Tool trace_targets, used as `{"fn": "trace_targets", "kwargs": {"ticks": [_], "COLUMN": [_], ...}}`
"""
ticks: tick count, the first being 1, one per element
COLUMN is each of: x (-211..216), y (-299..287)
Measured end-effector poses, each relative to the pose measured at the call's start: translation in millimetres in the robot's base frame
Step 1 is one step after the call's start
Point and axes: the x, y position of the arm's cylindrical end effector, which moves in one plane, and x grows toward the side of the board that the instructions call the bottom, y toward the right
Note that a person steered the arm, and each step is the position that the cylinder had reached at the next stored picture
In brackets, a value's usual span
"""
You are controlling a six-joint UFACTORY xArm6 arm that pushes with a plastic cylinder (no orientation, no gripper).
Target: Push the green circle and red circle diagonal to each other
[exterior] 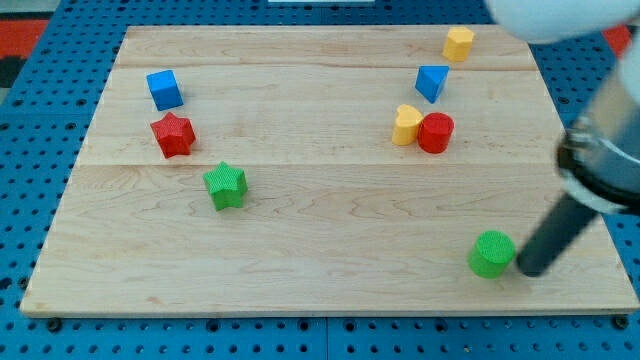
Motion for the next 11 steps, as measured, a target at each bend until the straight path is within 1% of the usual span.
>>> {"fn": "trace_targets", "kwargs": {"ticks": [1,2,3,4,5,6,7,8,9,10,11], "x": [-18,-30,-33,-20,-81,-153,-205,-203,-162,-137,-133], "y": [-71,-112,-123,-8,96,78,44,-26,-57,-57,-45]}}
